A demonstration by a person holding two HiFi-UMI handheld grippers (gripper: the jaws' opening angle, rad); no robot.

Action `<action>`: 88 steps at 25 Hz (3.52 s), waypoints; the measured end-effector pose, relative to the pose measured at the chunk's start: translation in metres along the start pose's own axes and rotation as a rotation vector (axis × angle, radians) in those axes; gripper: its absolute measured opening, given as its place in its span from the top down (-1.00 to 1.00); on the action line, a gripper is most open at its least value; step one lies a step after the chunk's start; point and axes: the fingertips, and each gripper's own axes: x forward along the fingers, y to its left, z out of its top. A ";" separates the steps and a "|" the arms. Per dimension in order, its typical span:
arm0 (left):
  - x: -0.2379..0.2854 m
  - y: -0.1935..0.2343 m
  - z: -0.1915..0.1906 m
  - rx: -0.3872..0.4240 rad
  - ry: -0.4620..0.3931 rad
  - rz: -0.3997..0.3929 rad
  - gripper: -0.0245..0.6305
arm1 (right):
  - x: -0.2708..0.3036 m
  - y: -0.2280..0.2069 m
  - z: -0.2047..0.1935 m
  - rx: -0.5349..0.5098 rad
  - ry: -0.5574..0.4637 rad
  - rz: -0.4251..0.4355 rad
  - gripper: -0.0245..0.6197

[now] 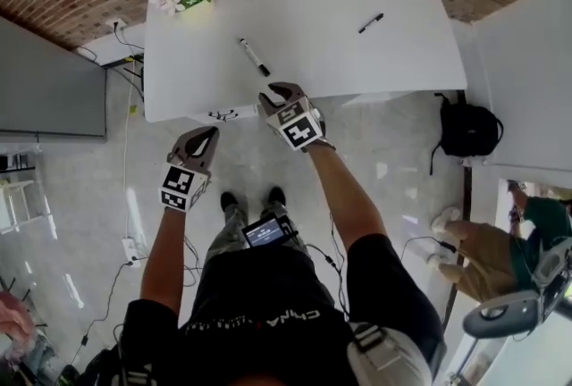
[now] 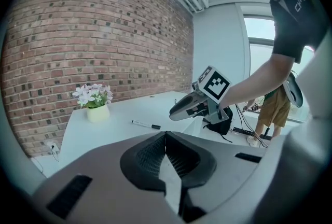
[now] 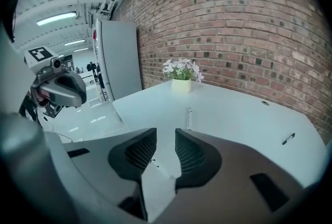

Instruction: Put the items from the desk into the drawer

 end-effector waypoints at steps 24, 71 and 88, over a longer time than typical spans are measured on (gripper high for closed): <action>0.007 0.053 -0.054 -0.102 0.083 0.070 0.89 | 0.138 -0.075 -0.018 0.108 0.222 -0.043 0.54; -0.092 0.020 0.019 -0.085 -0.156 0.030 0.89 | -0.113 0.079 0.078 -0.076 -0.112 -0.103 0.70; -0.054 0.043 -0.088 -0.322 -0.050 0.265 0.89 | -0.074 0.094 0.036 -0.087 -0.134 0.055 0.70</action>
